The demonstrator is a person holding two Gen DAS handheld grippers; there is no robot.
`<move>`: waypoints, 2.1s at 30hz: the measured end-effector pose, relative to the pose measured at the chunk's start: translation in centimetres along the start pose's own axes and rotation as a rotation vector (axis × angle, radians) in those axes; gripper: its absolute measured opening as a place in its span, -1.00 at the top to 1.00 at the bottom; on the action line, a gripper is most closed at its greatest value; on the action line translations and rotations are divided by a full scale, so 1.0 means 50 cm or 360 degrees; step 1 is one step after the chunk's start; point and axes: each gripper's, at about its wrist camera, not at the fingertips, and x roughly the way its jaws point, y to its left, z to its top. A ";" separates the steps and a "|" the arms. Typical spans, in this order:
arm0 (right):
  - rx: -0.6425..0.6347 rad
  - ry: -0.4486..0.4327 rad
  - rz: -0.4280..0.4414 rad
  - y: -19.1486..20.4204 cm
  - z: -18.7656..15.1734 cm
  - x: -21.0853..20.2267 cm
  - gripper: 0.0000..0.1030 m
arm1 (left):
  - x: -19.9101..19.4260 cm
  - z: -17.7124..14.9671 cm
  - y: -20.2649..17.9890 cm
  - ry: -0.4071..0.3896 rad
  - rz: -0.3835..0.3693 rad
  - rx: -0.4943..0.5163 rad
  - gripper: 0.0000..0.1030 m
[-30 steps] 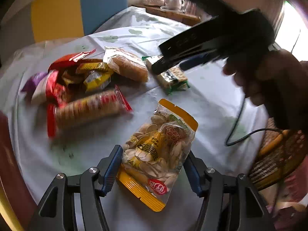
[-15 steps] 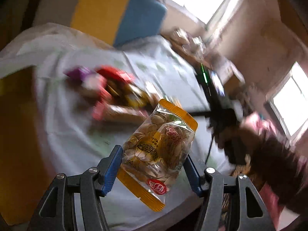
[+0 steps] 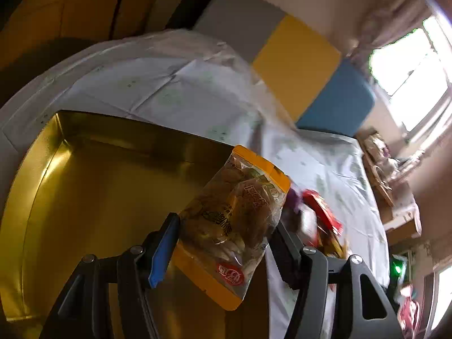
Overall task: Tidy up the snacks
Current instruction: 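Carry the seed bag into the gold tin and release it, then grasp the green-edged cracker pack with the right gripper and lift it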
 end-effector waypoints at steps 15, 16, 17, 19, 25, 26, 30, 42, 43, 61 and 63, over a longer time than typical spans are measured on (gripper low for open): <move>-0.0005 0.0000 -0.0003 -0.002 0.001 -0.008 -0.04 | 0.022 -0.031 -0.017 0.0048 0.0066 0.0059 -0.31; -0.0007 -0.0003 -0.0006 -0.002 0.000 -0.009 -0.04 | 0.008 -0.045 -0.023 0.0032 0.0081 0.0097 -0.31; -0.0008 -0.0006 -0.0009 -0.001 0.000 -0.009 -0.04 | 0.001 -0.054 -0.029 0.0022 0.0094 0.0135 -0.31; -0.0009 -0.0011 -0.0013 0.000 -0.001 -0.008 -0.03 | -0.024 -0.080 -0.040 0.0006 0.0105 0.0213 -0.31; 0.0003 -0.0016 -0.0002 -0.003 -0.005 -0.017 -0.01 | -0.075 -0.159 -0.080 -0.0005 0.0143 0.0438 -0.31; 0.0006 -0.0014 0.0003 -0.005 -0.005 -0.019 0.00 | -0.083 -0.170 -0.083 0.0003 0.0143 0.0451 -0.31; 0.0040 -0.0017 0.0029 -0.019 -0.010 -0.035 0.04 | -0.084 -0.187 -0.078 0.0050 0.0140 0.0440 -0.31; 0.0247 -0.0070 0.0157 -0.078 -0.010 -0.068 0.06 | -0.102 -0.228 -0.054 0.0035 0.0204 0.0447 -0.22; 0.0304 -0.0102 0.0219 -0.092 -0.009 -0.079 0.06 | -0.103 -0.229 -0.048 0.0039 0.0207 0.0430 -0.14; -0.0076 -0.0321 0.0827 0.212 -0.043 -0.256 0.06 | -0.128 -0.209 0.016 -0.0068 0.0302 0.0274 -0.01; -0.0175 -0.0287 0.0927 0.294 -0.045 -0.262 0.07 | -0.131 -0.208 0.024 -0.0070 0.0299 0.0258 -0.01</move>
